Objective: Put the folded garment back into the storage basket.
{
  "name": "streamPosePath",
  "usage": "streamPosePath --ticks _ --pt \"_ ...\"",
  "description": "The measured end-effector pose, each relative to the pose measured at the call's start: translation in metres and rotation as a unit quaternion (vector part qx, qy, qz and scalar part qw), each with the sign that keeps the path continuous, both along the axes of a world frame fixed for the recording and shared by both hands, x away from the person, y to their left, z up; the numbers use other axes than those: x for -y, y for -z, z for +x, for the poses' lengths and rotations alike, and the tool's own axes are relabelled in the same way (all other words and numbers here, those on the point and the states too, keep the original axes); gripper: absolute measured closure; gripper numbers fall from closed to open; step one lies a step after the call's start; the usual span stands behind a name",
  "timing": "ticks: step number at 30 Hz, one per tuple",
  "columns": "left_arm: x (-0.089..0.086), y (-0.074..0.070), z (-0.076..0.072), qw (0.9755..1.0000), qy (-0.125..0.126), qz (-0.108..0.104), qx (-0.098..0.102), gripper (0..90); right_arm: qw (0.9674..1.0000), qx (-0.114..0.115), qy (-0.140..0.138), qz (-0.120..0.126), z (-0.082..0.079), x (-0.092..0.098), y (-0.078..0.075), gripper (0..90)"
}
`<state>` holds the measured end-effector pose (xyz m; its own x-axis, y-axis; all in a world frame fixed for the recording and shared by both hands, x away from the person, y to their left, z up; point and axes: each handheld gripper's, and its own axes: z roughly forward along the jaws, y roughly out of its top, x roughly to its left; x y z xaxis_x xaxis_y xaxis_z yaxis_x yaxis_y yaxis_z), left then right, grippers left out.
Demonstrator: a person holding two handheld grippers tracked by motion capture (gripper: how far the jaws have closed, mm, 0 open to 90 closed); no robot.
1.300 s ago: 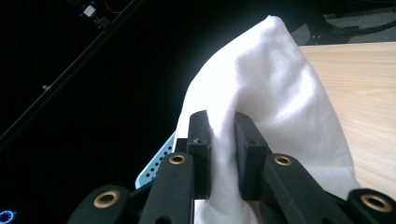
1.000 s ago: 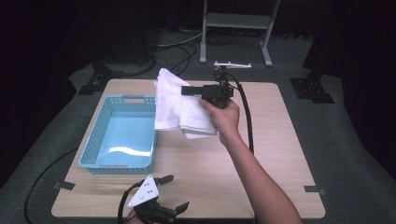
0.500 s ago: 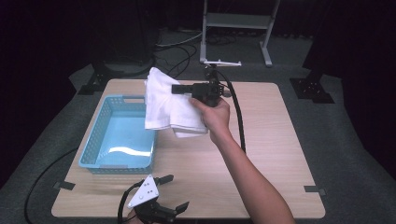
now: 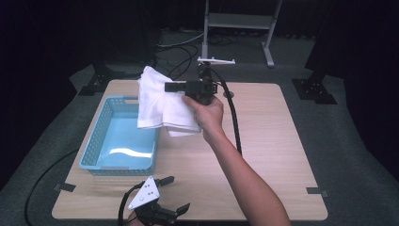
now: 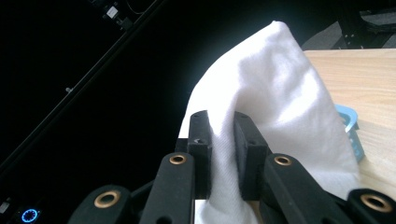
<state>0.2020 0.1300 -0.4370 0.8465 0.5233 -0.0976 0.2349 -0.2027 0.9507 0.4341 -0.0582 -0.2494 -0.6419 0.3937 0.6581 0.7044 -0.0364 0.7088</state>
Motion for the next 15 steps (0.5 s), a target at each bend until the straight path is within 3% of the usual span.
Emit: streamPosePath --ticks 15 --pt "-0.001 0.000 0.001 1.0000 -0.003 0.000 -0.001 4.1 0.9999 -0.009 0.001 0.009 0.004 -0.024 -0.003 79.8"
